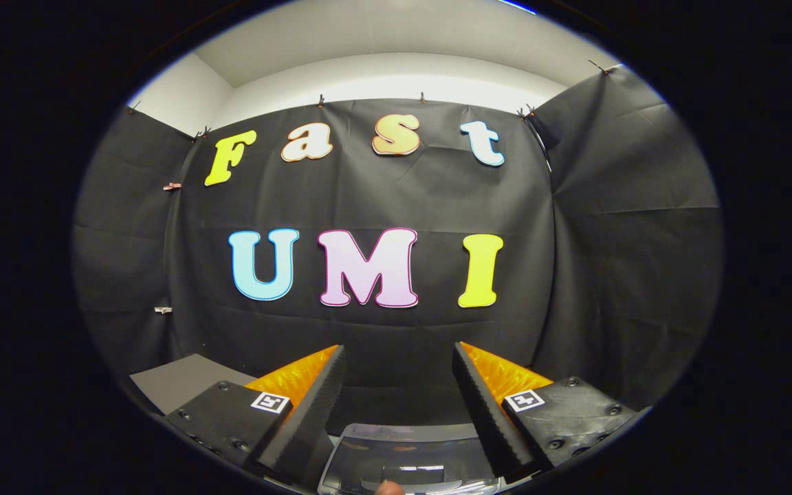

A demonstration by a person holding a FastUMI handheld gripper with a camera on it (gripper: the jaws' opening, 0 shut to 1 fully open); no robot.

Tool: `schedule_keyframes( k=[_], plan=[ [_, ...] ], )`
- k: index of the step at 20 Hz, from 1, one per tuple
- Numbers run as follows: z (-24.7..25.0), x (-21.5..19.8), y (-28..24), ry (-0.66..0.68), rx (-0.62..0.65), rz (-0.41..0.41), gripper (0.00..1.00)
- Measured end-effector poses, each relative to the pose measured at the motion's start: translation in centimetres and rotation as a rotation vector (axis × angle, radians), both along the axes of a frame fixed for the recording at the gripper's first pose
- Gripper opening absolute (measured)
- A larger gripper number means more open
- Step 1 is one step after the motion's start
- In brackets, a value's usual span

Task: Put the clothes into the washing machine and then close the washing machine lid.

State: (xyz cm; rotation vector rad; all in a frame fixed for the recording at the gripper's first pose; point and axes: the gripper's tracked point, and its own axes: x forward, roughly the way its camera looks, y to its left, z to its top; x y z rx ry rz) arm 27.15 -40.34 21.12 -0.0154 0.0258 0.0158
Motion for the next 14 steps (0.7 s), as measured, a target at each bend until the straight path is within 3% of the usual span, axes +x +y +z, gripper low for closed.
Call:
schedule_keyframes(
  k=[10,14],
  plan=[
    [1.2,0.4,1.1,-0.014,-0.009,0.031,0.98],
    [0.9,0.8,0.1,-0.004,-0.013,0.006,0.98]
  ],
)
